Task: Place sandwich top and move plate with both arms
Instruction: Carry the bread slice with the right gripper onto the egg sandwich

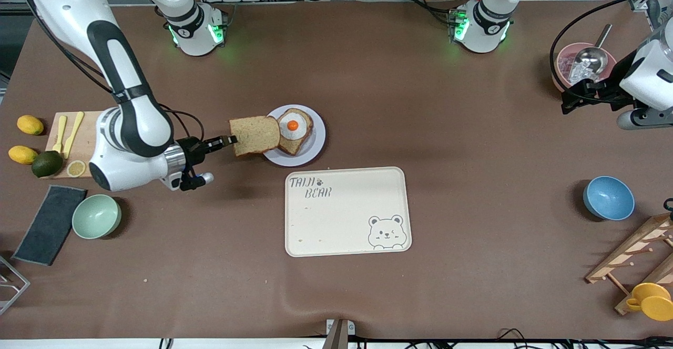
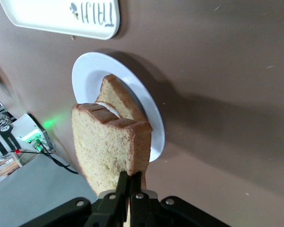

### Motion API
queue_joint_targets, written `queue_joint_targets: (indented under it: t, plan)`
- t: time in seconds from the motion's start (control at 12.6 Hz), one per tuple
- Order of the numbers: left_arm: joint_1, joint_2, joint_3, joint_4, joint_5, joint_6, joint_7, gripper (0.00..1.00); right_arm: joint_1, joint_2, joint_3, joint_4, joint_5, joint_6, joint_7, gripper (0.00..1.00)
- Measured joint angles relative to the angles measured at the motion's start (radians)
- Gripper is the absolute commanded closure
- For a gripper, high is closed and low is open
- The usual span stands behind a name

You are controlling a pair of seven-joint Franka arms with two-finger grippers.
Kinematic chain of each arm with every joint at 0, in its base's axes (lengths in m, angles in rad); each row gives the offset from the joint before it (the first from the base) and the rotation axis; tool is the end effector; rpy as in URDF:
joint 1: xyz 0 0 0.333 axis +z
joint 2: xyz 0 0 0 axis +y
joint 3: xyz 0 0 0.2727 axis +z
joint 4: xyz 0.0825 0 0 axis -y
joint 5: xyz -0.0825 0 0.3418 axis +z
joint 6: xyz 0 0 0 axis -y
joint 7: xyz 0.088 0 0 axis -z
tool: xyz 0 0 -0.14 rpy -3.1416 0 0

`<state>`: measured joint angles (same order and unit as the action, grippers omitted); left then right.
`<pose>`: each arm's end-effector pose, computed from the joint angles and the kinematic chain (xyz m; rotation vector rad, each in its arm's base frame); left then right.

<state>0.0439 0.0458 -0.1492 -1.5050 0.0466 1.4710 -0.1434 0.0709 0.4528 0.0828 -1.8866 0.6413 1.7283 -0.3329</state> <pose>0.5095 -0.0454 0.5448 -3.0896 -0.0630 0.1140 0.4889 0.1510 0.2199 -2.3778 -0.2141 0.6772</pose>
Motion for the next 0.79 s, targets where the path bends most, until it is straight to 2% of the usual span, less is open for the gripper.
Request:
queue_joint_targets:
  t: [0.48,0.71,0.79]
  plan:
    - [0.000,0.000,0.000,0.002,0.000,0.000,0.000,0.00,0.124,0.016,0.000,-0.082,0.085,0.162,0.004,1.00]
    - [0.000,0.000,0.000,0.002,0.000,0.000,0.000,0.00,0.141,0.028,0.000,-0.121,0.116,0.200,0.006,1.00]
    - [0.000,0.000,0.000,0.002,0.000,0.000,0.000,0.00,0.143,0.028,0.000,-0.128,0.122,0.201,0.005,0.79]
